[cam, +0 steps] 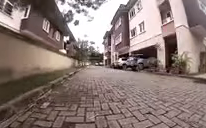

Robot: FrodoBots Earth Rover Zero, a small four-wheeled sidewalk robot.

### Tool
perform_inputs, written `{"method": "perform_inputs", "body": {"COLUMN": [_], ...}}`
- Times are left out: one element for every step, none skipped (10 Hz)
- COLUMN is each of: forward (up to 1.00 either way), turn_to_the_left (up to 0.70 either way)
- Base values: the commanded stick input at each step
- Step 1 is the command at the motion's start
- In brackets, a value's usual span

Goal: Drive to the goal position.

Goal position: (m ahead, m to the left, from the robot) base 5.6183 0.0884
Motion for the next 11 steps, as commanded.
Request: {"method": "perform_inputs", "body": {"forward": [0.50,0.50,0.50,0.50,0.50,0.50,0.50,0.50,0.50,0.50,0.50], "turn_to_the_left": [0.00,0.00,0.00,0.00,0.00,0.00,0.00,0.00,0.00,0.00,0.00]}}
